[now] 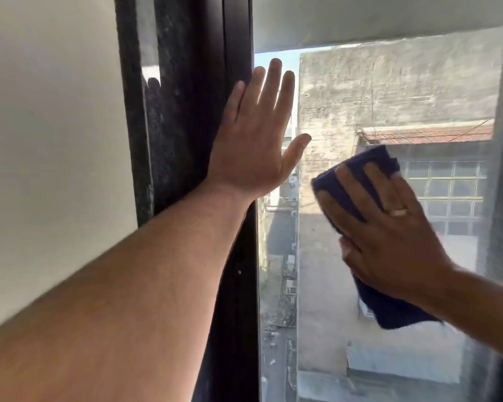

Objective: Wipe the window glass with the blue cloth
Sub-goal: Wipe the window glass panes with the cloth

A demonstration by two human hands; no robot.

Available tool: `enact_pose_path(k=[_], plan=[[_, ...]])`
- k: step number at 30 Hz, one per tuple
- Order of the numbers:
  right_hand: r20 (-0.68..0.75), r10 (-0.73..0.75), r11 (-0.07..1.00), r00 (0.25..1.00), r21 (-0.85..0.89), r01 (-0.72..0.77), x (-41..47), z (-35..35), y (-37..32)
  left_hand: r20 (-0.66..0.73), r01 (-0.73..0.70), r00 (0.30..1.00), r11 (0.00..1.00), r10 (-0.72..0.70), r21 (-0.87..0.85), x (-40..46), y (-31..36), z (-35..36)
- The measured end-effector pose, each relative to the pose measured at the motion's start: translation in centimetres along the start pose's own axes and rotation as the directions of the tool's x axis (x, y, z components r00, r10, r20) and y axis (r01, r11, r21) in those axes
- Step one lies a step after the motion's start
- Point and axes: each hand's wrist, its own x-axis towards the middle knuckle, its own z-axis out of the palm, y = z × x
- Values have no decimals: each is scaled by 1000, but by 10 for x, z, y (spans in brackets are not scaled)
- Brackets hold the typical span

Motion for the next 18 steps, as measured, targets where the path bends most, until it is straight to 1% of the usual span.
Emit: enact_pose_path(k=[1,2,3,4,5,6,7,9,10,12,13,14,15,16,17,18], plan=[[21,-143,990,990,-7,143,-6,5,-14,2,1,1000,1000,-1,5,0,-1,0],[65,-328,944,943,-20,330,-15,9,-20,9,1,1000,1000,-1,7,1,-1,0],[111,-490,867,865,-35,496,-22,11,-15,19,3,1000,1000,-3,5,1,-1,0],[126,-583,805,803,-46,592,-26,10,-2,24,7,1000,1000,-7,0,0,-1,-1],[117,-603,790,789,-47,611,-27,9,15,20,9,1000,1000,-9,-5,0,1,0],[93,-571,817,816,-37,576,-25,8,31,9,11,1000,1000,-11,-5,-1,2,0],[63,-500,864,864,-32,503,-20,6,48,-1,11,1000,1000,-11,-2,-1,2,0],[20,-290,957,957,-26,290,-3,0,77,-18,11,1000,1000,-11,-2,-1,2,0],[-1,-179,984,984,-19,179,7,-3,81,-26,10,1000,1000,-10,-5,-1,2,0],[-58,5,1000,998,-1,-5,21,-7,60,-26,4,1000,1000,-4,-7,-2,2,0],[-60,46,999,997,6,-46,21,-5,40,-29,4,1000,1000,-4,-7,-2,2,1],[-37,9,1000,999,7,-9,16,-2,21,-37,3,999,1000,-3,-7,-2,2,2],[-3,-116,993,993,-4,116,6,2,6,-46,0,999,1000,0,-5,-2,1,2],[42,-282,958,958,-29,284,-8,6,-1,-49,-4,999,1000,4,-2,-1,0,2],[91,-431,898,898,-53,437,-22,8,3,-40,-6,999,1000,6,-2,-1,0,2],[128,-527,841,840,-66,537,-32,7,17,-27,-2,1000,1000,2,-5,-1,0,1]])
